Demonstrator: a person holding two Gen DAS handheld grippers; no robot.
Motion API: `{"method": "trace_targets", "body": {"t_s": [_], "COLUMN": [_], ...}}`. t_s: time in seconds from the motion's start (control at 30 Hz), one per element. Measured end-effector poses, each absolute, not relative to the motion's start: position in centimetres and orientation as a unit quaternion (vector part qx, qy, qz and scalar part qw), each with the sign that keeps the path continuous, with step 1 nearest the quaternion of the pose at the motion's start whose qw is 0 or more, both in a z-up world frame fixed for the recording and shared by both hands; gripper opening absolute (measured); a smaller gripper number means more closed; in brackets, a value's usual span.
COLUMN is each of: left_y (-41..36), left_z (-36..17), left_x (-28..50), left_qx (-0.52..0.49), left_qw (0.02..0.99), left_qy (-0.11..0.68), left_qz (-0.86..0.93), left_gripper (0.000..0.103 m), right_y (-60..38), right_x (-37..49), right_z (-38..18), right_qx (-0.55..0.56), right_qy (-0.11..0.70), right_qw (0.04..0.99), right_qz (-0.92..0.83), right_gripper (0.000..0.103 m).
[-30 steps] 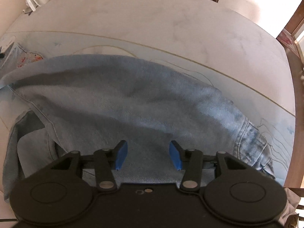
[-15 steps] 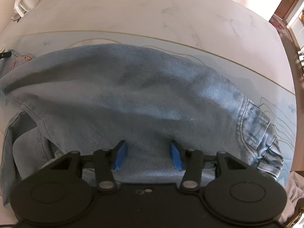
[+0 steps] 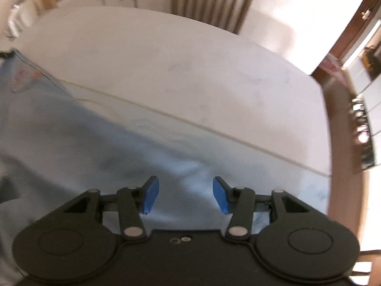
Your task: Fold clothes
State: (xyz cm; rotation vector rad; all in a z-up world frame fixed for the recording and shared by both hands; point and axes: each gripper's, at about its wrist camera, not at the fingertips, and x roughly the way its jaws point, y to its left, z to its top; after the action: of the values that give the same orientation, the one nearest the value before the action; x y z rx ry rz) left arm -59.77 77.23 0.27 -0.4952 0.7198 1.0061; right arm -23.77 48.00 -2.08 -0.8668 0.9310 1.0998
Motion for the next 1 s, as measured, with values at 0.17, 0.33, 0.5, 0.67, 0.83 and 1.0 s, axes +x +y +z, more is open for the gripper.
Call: {"method": "trace_targets", "body": {"t_s": [0.17, 0.33, 0.5, 0.67, 0.83, 1.0], "left_y": [79.8, 81.0, 80.4, 79.3, 80.3, 82.6], "left_z": [0.1, -0.7, -0.9, 0.2, 1.9, 1.1], "left_x": [-56.6, -54.9, -55.9, -56.7, -55.6, -53.4], "left_qx": [-0.220, -0.223, -0.236, -0.241, -0.229, -0.220], "left_qw": [0.793, 0.791, 0.790, 0.792, 0.795, 0.786], "left_qy": [0.327, 0.330, 0.316, 0.277, 0.241, 0.260], "left_qz": [0.465, 0.463, 0.469, 0.487, 0.507, 0.516], "left_gripper": [0.010, 0.010, 0.010, 0.011, 0.011, 0.010], "right_y": [49.4, 50.2, 48.6, 47.8, 50.9, 55.1], "right_x": [-21.1, -20.8, -20.1, -21.9, -21.1, -18.9], "right_z": [-4.5, -6.6, -5.7, -4.2, -3.2, -5.5], "right_qx": [-0.407, -0.392, -0.344, -0.337, -0.332, -0.334], "right_qy": [0.409, 0.443, 0.448, 0.379, 0.336, 0.333], "right_qw": [0.653, 0.622, 0.656, 0.712, 0.751, 0.771], "right_qz": [0.490, 0.513, 0.500, 0.485, 0.462, 0.428], "right_gripper": [0.103, 0.103, 0.103, 0.103, 0.103, 0.103]}}
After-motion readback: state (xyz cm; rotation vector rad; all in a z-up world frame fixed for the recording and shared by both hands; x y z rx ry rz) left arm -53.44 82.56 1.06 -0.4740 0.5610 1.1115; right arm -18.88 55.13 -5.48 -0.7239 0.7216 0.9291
